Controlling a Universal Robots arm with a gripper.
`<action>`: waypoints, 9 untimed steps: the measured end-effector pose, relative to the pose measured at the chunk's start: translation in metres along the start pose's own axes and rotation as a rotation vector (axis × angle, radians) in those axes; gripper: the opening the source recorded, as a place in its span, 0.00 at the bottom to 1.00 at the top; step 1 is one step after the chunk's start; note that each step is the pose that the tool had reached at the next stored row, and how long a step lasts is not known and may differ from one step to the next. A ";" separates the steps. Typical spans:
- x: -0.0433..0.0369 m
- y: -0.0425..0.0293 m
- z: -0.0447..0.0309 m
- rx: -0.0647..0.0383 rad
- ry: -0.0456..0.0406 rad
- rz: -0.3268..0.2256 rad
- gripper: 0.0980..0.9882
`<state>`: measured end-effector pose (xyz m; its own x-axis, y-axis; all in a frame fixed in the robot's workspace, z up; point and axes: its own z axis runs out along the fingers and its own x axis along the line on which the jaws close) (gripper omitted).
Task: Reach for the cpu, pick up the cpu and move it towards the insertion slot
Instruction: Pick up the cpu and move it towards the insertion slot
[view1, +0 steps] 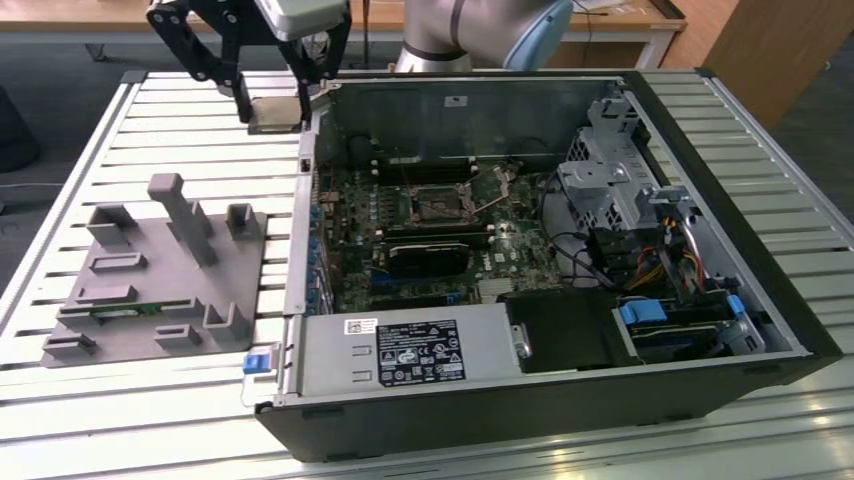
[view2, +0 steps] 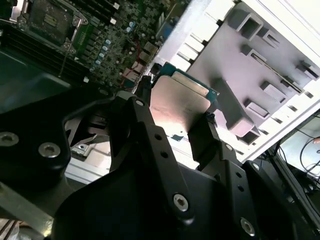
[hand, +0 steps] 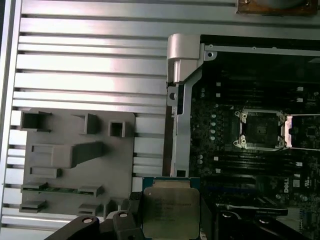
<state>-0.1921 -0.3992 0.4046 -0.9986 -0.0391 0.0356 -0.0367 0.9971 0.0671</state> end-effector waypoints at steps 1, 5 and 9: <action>-0.0028 0.0013 0.0001 0.000 -0.0002 0.000 0.50; -0.0145 0.0063 0.0003 0.000 -0.0008 0.000 0.50; -0.0261 0.0105 0.0004 0.000 -0.0018 0.000 0.50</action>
<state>-0.1664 -0.3877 0.4039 -0.9987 -0.0391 0.0338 -0.0368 0.9971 0.0671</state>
